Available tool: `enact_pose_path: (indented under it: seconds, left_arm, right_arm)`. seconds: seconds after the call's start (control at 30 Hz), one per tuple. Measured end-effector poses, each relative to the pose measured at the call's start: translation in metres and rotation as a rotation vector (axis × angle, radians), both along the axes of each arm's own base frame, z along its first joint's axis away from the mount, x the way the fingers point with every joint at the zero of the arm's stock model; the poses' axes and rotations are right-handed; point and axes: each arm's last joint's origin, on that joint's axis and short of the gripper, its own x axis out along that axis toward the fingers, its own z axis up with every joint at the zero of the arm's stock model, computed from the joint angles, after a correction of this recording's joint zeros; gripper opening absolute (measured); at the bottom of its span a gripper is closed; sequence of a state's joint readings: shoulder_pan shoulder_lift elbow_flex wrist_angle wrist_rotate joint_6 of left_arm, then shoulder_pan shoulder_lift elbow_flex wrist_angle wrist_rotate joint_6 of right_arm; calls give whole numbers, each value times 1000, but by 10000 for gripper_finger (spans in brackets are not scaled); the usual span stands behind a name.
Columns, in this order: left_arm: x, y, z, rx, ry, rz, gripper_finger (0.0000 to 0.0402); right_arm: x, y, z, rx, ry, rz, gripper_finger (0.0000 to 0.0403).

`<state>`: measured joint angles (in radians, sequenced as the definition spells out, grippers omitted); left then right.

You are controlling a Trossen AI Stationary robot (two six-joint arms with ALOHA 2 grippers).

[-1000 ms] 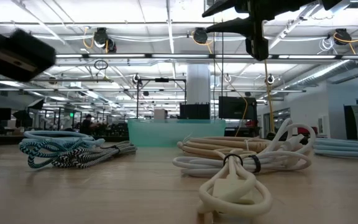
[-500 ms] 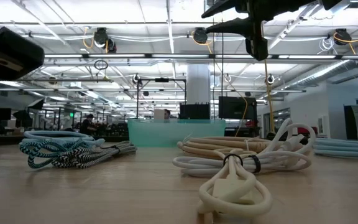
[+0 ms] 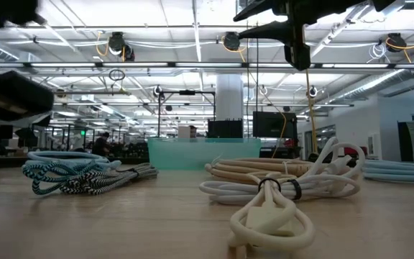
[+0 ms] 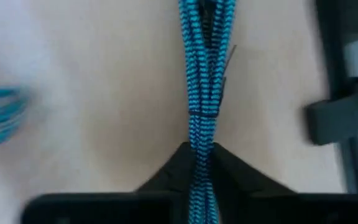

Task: Pick & Place USB Port
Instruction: Put the bottom blue charger cable into the orange bin

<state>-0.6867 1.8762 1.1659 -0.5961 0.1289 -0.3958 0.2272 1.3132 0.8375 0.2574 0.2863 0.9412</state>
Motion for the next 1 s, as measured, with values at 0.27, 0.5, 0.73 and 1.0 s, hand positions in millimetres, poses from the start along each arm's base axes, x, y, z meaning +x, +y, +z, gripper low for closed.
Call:
enact_pose_path:
  seconds: [0.27,0.5,0.73,1.0]
  left_arm:
    - [0,43,59,-20,-59,265,10]
    - [-15,90,115,53,-251,518,10]
    - [-20,150,168,43,-585,850,10]
    - [1,171,215,-183,-1018,873,10]
  right_arm:
    - [1,1,3,24,-37,-1,95]
    - [3,0,18,-11,-186,-36,95]
    - [3,-2,40,-134,-390,-93,96]
    - [2,-6,47,-160,-450,-110,120]
